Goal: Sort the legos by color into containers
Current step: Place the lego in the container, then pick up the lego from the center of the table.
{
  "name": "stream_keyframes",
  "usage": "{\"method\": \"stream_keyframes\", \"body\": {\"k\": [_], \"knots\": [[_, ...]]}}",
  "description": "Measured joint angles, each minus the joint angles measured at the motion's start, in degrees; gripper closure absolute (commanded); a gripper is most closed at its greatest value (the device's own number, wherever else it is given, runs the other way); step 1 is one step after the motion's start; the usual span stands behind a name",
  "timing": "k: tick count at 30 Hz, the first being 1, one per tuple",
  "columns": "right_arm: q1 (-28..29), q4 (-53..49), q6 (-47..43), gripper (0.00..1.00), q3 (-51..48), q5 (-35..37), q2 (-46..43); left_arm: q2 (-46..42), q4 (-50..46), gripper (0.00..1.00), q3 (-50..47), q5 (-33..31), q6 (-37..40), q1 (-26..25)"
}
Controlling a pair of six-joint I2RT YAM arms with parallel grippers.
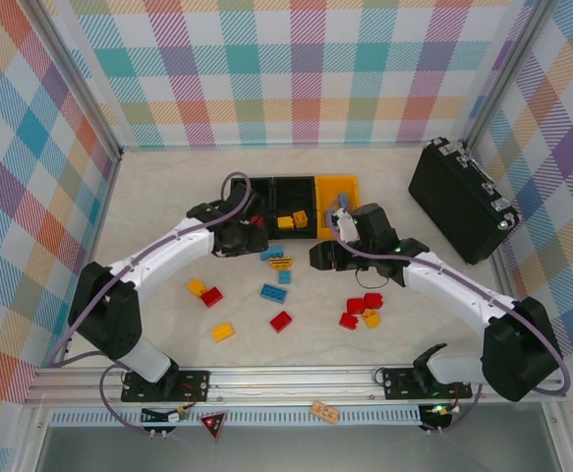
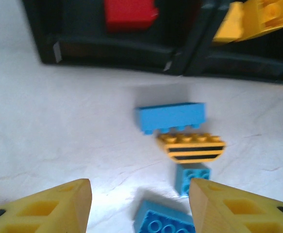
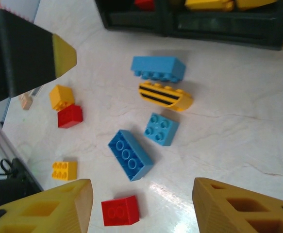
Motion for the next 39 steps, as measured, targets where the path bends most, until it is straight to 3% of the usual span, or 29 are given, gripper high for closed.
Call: {"method": "stream_keyframes", "body": {"k": [12, 22, 29, 39], "knots": [[6.5, 3.7, -1.3, 0.41, 1.9, -2.1, 8.0, -8.9, -6.6, 0.19, -12.3, -6.4, -8.0, 1.7], [7.3, 4.9, -1.3, 0.41, 2.9, -2.4, 9.9, -12.3, -7.8, 0.12, -21.4, -7.5, -18.0, 2.4], [7.4, 5.0, -1.3, 0.42, 2.9, -2.4, 10.2, -11.5, -2.8, 0.12, -24.3, -5.4, -21.2, 3.5], [7.4, 4.7, -1.3, 0.42, 4.7, -2.4, 10.4, -6.4, 2.3, 0.29, -25.4, -4.5, -22.4, 4.6]]}}
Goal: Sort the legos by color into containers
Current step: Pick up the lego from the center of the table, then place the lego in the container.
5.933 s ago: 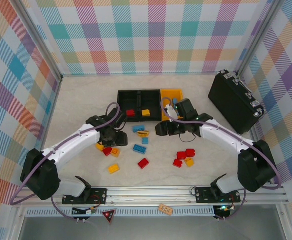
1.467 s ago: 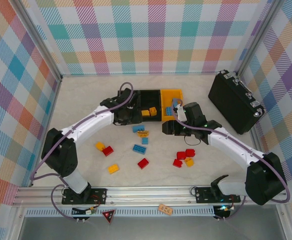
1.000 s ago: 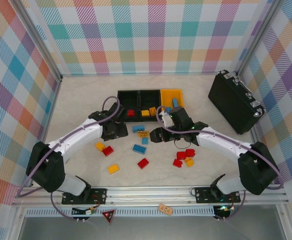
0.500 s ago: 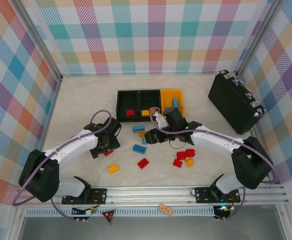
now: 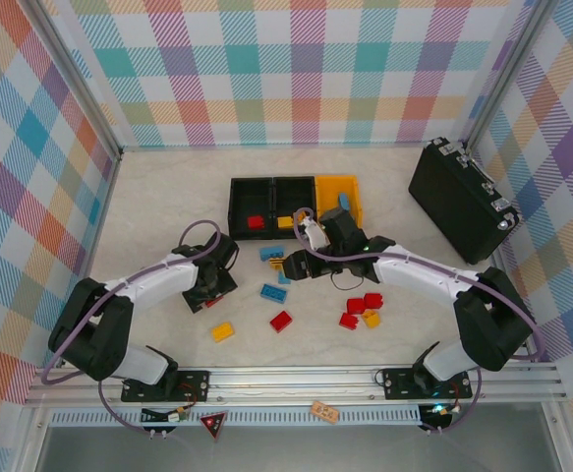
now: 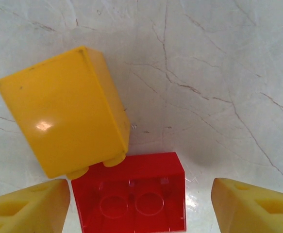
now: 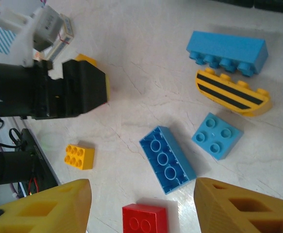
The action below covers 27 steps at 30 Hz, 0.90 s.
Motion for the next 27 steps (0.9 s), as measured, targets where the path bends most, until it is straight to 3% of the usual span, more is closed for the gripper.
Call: {"method": "stream_keyframes", "body": {"k": [7, 16, 27], "knots": [[0.1, 0.0, -0.2, 0.42, 0.7, 0.0, 0.8, 0.6, 1.1, 0.52, -0.7, 0.3, 0.0, 0.1], [0.1, -0.2, -0.4, 0.42, 0.7, 0.1, 1.0, 0.3, -0.1, 0.54, 0.8, 0.4, 1.5, -0.3], [0.1, -2.2, -0.4, 0.42, 1.3, 3.3, -0.1, 1.4, -3.4, 0.54, 18.4, -1.8, 9.6, -0.8]]}}
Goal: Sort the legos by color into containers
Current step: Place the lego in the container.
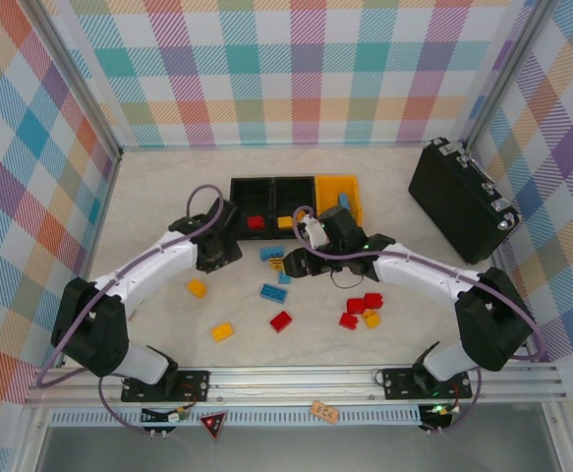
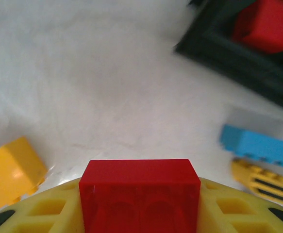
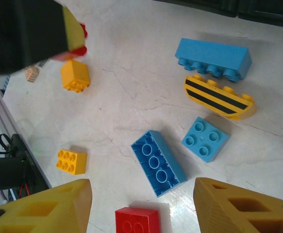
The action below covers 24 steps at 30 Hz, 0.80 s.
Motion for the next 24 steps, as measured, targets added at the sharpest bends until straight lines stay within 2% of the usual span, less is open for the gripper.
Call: {"method": "stream_keyframes", "body": {"k": [14, 24], "knots": [[-2.2, -5.5, 0.8, 0.41, 9.4, 7.2, 0.4, 17.4, 1.4, 0.54, 19.7, 3.3, 7.7, 0.3], [-2.7, -7.0, 1.4, 0.41, 9.7, 9.2, 0.8, 28.4, 1.6, 0.53, 30.4, 5.4, 9.7, 3.0]]}}
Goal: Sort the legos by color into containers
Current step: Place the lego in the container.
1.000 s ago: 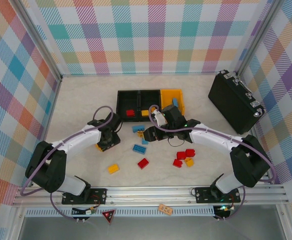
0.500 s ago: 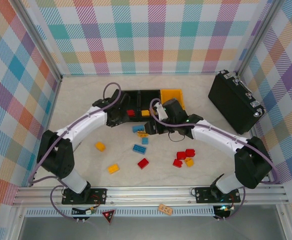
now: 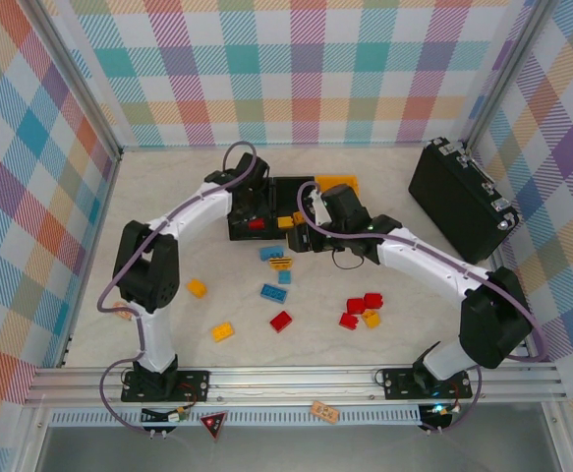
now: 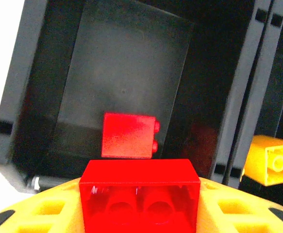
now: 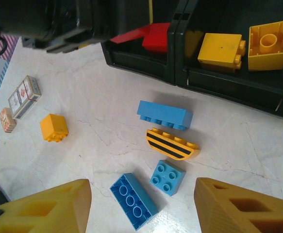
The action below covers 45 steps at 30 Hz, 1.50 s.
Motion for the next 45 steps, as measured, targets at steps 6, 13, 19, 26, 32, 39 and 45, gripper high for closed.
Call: {"method": "stream_keyframes", "body": {"k": [6, 13, 19, 26, 32, 39, 45], "knots": [[-0.2, 0.0, 0.8, 0.41, -1.4, 0.5, -0.1, 4.3, 0.0, 0.53, 3.6, 0.4, 0.6, 0.8], [-0.2, -0.3, 1.0, 0.42, -2.7, 0.6, -0.3, 7.5, -0.3, 0.51, 7.1, -0.5, 0.6, 1.0], [-0.4, -0.4, 1.1, 0.42, -3.6, 1.0, -1.6, 9.6, -0.6, 0.48, 9.6, -2.1, 0.6, 1.4], [-0.5, -0.4, 1.1, 0.42, -3.7, 1.2, -2.3, 10.3, -1.6, 0.39, 10.8, -3.1, 0.5, 1.5], [-0.5, -0.4, 1.1, 0.42, -3.7, 1.2, -2.4, 10.3, -1.6, 0.37, 10.9, -3.3, 0.5, 1.5], [-0.6, -0.6, 1.1, 0.41, -4.2, 1.6, -2.8, 9.6, -1.2, 0.38, 9.9, -3.0, 0.6, 1.5], [-0.8, -0.6, 1.1, 0.41, -4.4, 1.7, -3.7, 5.2, -1.1, 0.38, 5.9, -1.6, 0.6, 1.5]]}}
